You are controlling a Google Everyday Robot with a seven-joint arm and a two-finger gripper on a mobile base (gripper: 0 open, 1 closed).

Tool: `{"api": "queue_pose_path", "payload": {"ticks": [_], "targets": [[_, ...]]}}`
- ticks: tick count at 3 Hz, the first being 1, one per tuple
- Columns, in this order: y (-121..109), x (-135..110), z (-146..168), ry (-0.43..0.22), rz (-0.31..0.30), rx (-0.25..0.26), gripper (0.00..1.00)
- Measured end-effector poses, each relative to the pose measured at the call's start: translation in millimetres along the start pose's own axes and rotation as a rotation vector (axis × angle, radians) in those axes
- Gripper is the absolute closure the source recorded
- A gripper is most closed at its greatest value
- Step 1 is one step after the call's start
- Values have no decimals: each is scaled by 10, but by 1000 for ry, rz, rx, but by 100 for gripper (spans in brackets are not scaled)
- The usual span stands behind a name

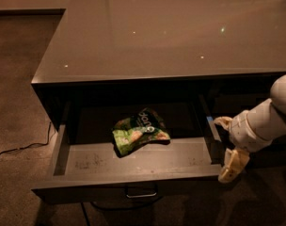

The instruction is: Open top drawer

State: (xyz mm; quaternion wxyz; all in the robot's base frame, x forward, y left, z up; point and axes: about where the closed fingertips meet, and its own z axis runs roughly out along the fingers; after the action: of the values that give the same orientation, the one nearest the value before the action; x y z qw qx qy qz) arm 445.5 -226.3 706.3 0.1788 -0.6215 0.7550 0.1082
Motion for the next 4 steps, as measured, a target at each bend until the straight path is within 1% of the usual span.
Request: {"api": "queue_pose_path", "payload": {"ticks": [1, 2, 3, 4], "targets": [[-155, -144, -135, -153, -55, -14, 0], [-207, -285, -211, -285, -133, -40, 0], [-210, -301, -206, -290, -142, -42, 0], [-187, -294, -187, -284, -142, -26, 0]]}}
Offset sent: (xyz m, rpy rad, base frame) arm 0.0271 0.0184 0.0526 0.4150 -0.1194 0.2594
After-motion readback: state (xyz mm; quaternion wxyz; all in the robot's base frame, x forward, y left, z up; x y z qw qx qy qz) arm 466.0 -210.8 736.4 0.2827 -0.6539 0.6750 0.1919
